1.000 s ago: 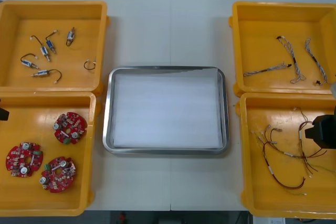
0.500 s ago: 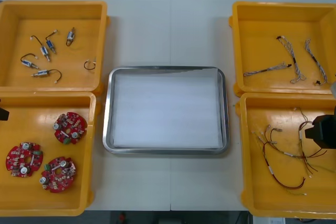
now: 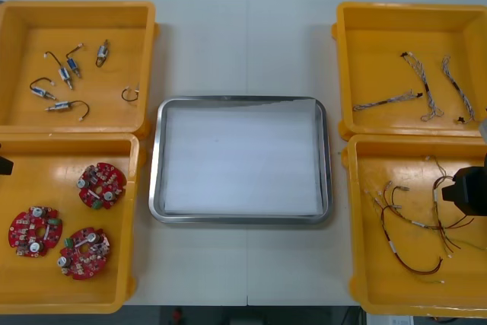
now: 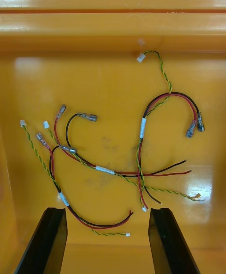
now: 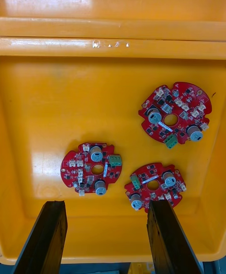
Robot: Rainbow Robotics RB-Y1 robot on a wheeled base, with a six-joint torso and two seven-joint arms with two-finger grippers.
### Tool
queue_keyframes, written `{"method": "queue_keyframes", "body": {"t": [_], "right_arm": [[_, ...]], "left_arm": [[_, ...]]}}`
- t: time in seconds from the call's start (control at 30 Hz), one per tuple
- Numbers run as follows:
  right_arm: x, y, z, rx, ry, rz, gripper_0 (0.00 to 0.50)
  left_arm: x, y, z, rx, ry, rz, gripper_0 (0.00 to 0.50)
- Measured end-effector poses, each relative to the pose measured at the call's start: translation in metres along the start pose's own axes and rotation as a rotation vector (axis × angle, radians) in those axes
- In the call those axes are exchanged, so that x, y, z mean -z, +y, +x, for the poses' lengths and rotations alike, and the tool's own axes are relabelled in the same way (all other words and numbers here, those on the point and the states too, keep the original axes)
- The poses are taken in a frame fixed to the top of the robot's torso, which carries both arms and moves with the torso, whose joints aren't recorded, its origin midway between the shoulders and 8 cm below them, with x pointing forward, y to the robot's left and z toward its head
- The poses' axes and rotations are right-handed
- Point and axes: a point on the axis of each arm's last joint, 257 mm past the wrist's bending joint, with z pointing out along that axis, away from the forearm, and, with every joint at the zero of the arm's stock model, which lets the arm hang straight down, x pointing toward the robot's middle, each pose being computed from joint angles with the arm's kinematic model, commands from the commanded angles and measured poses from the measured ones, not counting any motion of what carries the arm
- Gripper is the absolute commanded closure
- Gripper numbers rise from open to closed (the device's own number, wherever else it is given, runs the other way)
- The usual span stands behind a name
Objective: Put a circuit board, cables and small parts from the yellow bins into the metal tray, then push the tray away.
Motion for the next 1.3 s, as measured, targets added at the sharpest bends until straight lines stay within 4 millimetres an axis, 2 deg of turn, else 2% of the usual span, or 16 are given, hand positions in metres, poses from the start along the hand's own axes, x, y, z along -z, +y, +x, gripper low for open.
{"method": "queue_keyframes", "body": {"t": [0.53,0.8,1.03,1.17,1.3], "right_arm": [[0.0,0.0,0.0,0.0,0.0,0.0,0.0],[0.001,-0.001,-0.002,0.002,-0.005,0.004,0.0],[0.009,-0.01,-0.009,-0.014,-0.033,0.02,0.0],[0.009,-0.015,-0.01,-0.021,-0.038,0.04,0.0],[0.007,-0.024,-0.01,-0.038,-0.036,0.068,0.0]], "left_arm": [[0.0,0.0,0.0,0.0,0.0,0.0,0.0],[-0.008,-0.005,0.009,0.015,0.02,0.023,0.0],[-0.012,-0.002,0.009,0.025,0.009,0.016,0.0],[-0.02,0.0,0.004,0.035,-0.031,0.017,0.0],[-0.031,-0.002,0.007,0.031,-0.037,0.017,0.0]]}}
